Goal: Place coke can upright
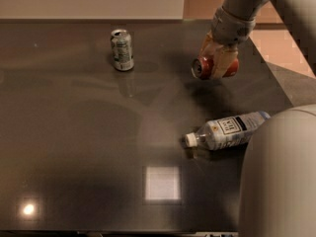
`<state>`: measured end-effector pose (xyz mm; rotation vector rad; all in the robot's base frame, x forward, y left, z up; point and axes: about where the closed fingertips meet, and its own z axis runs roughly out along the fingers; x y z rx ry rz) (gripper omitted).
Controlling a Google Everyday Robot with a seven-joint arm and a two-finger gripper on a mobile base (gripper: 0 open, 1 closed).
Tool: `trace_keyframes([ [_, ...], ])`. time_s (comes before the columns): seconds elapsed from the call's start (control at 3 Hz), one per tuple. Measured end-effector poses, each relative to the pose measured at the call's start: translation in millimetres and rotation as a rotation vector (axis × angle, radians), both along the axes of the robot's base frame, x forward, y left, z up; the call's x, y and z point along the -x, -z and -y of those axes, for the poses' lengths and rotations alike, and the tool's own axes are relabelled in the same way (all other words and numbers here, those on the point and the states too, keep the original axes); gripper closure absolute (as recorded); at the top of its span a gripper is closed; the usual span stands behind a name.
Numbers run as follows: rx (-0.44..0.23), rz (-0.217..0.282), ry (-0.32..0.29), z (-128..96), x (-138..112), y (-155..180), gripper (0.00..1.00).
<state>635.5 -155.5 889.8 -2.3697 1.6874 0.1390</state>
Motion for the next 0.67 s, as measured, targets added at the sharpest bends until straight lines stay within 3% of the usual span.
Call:
trace_keyframes([
  [0.33,-0.191,-0.036,0.087,-23.3,12.3,-28.5,1.00],
  [0.67,-0.380,-0.108,0.139,-45.1,26.3,-45.3,1.00],
])
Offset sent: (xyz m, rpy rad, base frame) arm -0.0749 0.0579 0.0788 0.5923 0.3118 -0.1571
